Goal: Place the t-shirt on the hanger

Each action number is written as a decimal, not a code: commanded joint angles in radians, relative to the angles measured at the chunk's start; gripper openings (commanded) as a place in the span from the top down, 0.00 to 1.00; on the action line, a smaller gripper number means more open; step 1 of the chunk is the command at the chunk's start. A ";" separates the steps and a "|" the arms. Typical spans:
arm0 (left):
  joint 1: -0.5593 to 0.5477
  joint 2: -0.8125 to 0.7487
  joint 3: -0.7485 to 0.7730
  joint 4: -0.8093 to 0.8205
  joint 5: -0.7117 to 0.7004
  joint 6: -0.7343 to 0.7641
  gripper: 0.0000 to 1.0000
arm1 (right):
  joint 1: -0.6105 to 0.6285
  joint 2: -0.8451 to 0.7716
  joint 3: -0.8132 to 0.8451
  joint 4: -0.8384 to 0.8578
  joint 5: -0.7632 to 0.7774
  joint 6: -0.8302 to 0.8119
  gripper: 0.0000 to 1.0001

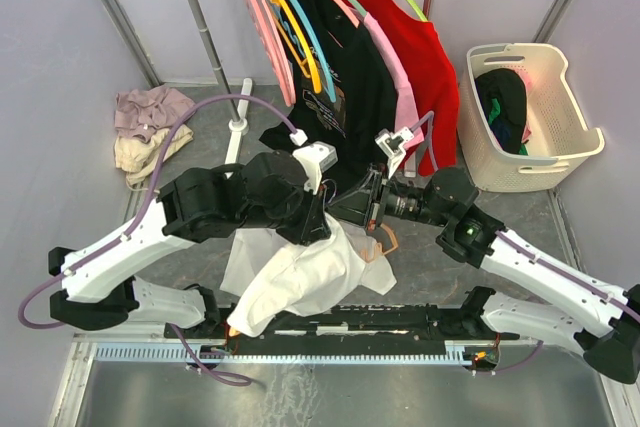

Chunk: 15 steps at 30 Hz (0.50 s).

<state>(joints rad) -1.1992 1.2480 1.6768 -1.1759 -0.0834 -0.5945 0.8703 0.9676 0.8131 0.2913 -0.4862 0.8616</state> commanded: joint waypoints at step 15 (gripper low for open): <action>0.006 -0.190 -0.123 0.040 0.059 0.035 0.97 | 0.004 -0.153 0.363 -1.063 0.479 -0.091 0.47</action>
<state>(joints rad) -1.1969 1.1095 1.5761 -1.2148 -0.0731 -0.5945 0.8753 0.8387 1.0603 -0.4545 -0.1932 0.7727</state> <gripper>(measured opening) 0.176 0.527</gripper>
